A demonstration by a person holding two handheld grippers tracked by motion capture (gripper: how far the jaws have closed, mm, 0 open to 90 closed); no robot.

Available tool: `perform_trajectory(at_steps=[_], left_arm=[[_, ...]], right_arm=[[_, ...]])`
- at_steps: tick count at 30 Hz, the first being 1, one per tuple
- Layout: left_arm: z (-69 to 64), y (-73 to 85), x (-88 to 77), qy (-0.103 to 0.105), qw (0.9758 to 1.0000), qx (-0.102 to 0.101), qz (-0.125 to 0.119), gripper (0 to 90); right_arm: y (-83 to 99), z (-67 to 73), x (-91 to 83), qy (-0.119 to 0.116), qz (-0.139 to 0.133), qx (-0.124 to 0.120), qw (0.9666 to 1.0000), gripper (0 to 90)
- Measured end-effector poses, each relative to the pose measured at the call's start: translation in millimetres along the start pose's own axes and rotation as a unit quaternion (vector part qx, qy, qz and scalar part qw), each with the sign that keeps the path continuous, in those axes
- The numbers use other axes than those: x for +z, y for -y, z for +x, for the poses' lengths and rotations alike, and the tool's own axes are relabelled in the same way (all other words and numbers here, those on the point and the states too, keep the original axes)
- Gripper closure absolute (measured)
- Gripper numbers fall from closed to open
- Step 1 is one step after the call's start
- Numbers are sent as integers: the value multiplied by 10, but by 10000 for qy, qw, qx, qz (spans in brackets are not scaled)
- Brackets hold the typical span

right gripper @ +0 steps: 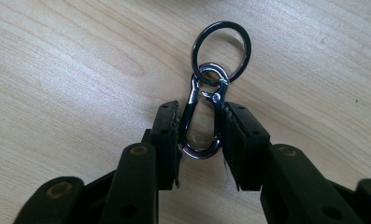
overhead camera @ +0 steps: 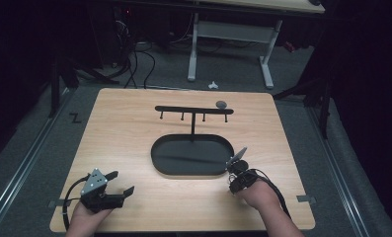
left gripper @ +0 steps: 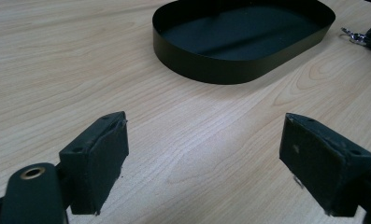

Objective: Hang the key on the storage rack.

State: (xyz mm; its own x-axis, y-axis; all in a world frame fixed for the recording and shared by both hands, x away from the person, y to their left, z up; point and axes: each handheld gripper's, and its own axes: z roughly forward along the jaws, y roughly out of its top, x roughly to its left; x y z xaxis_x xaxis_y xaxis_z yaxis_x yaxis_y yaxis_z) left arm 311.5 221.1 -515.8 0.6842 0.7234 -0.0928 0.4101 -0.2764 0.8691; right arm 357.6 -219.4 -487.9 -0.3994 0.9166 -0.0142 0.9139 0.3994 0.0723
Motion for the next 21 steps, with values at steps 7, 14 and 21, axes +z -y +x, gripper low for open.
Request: perform_trajectory(at_steps=[7,14,21], left_arm=[[-15,-7,-5,33,10000,33,-11,161],[-7,-6,0,45,10000,24,-8,161],[-9,-11,-3,62,10000,24,-13,162]], right_arm=[[-24,-7,4,0,48,-12,10000,629],[-41,-27,3,0,42,-62,10000,675],[1,-28,-7,38,-99,-154,9998,682]])
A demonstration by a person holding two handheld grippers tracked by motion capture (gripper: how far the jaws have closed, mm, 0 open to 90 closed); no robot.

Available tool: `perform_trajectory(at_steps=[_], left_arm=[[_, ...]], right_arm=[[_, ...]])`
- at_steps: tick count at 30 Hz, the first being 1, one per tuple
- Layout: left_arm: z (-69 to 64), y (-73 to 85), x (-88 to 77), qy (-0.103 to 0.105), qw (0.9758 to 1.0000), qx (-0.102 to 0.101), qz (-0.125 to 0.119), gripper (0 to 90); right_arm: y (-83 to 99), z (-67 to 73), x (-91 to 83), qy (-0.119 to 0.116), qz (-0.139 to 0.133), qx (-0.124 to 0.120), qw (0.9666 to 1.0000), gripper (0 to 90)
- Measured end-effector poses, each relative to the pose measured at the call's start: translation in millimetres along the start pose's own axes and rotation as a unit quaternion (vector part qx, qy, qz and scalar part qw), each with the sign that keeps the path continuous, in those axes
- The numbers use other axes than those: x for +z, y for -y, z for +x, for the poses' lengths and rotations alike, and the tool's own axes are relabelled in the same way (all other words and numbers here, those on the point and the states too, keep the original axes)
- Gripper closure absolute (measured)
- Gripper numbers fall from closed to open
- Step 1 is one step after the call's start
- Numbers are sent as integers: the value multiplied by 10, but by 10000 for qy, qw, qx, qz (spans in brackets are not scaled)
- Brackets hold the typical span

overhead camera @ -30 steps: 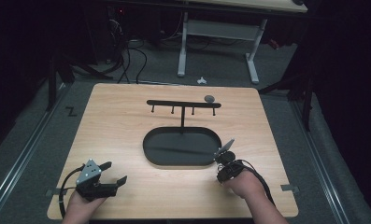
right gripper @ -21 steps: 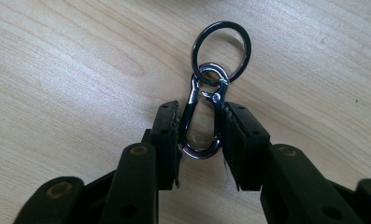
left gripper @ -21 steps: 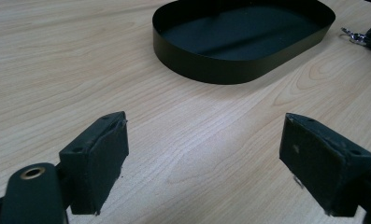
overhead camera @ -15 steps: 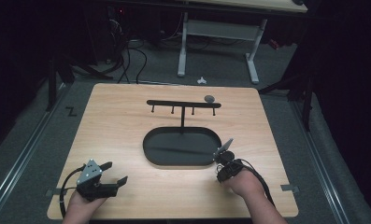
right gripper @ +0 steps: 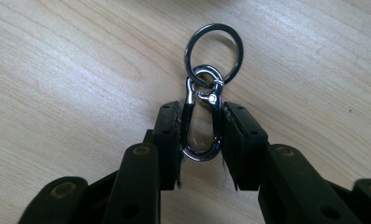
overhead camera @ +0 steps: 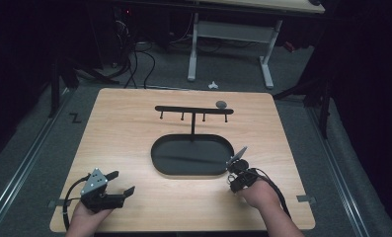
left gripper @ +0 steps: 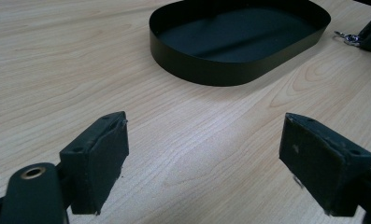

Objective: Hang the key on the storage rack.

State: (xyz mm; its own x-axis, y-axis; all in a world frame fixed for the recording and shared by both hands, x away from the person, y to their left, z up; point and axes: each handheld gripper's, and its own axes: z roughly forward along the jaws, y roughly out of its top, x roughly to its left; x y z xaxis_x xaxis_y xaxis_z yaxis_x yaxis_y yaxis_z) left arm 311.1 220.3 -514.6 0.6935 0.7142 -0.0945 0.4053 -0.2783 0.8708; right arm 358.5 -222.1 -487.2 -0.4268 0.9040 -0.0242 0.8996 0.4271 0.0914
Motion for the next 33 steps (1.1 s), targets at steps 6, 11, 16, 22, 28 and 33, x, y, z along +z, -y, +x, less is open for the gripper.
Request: perform_trajectory(at_steps=[6,11,16,22,28,33], left_arm=[[10,-2,-4,3,10000,-16,-22,162],[7,-3,-3,9,10000,-34,-42,162],[3,-5,1,24,10000,-3,-19,162],[10,-4,-1,18,10000,-12,-26,162],[4,-3,4,23,10000,-8,-18,162],[7,-4,1,17,10000,-10,-23,162]], right_arm=[[7,-36,-95,-31,-139,84,9999,683],[23,-43,-177,-64,-220,119,9997,683],[34,-72,-249,-148,-315,227,9991,683],[53,-113,-336,-209,-444,319,9983,683],[56,-125,-410,-273,-422,332,9982,683],[44,-151,-524,-239,-539,352,9976,683]])
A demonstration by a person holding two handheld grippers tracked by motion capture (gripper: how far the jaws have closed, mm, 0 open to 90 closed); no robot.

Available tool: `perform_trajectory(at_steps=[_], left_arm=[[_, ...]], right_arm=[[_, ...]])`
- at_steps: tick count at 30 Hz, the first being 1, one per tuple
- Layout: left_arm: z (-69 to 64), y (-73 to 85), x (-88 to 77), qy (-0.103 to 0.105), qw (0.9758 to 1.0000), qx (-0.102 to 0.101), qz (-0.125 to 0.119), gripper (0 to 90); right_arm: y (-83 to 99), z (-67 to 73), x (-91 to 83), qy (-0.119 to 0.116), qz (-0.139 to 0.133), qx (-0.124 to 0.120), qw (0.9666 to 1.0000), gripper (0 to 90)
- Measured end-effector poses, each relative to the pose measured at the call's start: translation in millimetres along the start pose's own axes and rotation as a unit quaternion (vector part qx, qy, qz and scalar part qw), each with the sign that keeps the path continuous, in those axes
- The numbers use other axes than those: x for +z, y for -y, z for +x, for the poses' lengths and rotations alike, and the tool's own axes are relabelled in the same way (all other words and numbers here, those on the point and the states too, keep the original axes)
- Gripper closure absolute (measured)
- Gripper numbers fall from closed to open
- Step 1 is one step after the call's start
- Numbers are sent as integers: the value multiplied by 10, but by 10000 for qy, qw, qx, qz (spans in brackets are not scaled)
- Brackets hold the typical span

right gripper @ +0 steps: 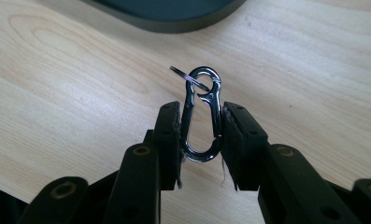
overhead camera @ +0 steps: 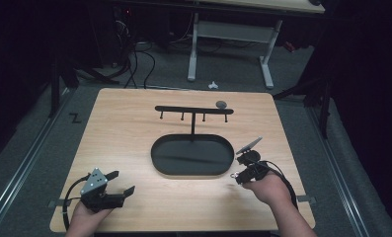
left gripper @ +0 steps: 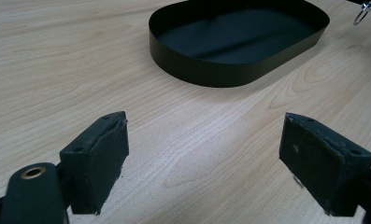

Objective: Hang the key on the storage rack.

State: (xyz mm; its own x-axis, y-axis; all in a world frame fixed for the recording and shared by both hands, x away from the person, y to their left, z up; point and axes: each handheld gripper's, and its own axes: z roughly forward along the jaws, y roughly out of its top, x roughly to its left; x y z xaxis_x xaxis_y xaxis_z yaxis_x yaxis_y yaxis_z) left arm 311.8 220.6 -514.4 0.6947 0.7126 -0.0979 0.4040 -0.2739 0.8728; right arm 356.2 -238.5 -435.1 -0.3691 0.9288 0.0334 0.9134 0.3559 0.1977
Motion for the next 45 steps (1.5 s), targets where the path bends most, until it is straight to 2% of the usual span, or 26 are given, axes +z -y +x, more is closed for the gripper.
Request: perform_trajectory(at_steps=[8,11,19,33,45], left_arm=[[1,0,-3,0,10000,-3,-6,162],[-2,1,-1,4,10000,-15,-10,162],[-2,4,1,15,10000,-15,4,162],[-2,7,5,23,10000,-15,5,162],[-1,5,1,22,10000,-13,-1,162]], right_arm=[[-56,-14,-152,-19,-120,74,9999,683],[-85,-8,-190,9,-131,3,9999,684],[-183,34,-352,85,-207,-4,9997,684],[-391,67,-651,128,-613,-49,9980,684],[-559,92,-811,224,-687,-88,9973,684]])
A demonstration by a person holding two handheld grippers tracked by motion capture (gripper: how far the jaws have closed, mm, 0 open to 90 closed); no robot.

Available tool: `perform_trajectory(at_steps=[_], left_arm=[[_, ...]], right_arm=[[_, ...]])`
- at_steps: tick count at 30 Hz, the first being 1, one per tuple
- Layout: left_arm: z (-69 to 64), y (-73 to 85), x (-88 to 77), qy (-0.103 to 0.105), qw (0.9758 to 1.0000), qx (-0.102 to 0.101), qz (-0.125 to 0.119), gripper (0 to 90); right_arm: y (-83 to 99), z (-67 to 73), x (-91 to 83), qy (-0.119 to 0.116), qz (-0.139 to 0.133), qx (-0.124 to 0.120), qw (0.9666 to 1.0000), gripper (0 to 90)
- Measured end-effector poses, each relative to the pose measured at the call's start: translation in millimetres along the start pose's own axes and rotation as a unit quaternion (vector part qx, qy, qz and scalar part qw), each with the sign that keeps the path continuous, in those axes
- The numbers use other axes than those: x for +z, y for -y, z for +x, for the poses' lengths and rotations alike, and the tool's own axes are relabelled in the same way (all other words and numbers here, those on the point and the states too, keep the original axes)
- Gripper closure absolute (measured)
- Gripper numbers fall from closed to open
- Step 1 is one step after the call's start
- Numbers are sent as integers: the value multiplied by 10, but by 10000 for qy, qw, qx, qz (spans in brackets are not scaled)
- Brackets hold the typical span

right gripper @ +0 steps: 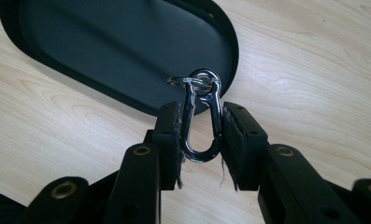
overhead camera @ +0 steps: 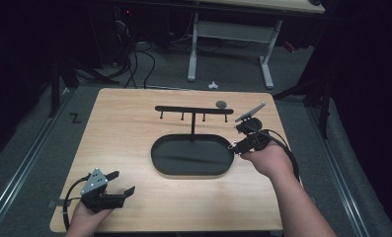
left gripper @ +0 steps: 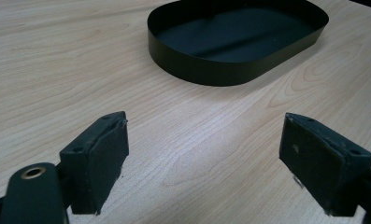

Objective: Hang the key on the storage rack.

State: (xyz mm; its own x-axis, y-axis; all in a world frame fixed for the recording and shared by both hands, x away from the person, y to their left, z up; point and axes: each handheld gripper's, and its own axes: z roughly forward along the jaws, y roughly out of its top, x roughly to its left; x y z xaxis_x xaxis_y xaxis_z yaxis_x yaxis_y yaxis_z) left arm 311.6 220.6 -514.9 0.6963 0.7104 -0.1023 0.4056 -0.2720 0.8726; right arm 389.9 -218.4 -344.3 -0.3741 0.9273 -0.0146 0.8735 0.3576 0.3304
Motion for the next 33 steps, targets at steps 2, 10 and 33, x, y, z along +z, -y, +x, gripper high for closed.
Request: perform_trajectory(at_steps=[2,10,33], left_arm=[[3,1,-3,-12,10000,-11,-17,162],[4,3,-6,-2,10000,-11,-5,162],[4,17,-18,22,10000,-42,-17,162]], right_arm=[[-34,9,-12,-2,-9,-20,10000,684],[-160,21,-61,7,-104,-9,9999,684],[-425,-23,-220,10,-380,115,9992,685]])
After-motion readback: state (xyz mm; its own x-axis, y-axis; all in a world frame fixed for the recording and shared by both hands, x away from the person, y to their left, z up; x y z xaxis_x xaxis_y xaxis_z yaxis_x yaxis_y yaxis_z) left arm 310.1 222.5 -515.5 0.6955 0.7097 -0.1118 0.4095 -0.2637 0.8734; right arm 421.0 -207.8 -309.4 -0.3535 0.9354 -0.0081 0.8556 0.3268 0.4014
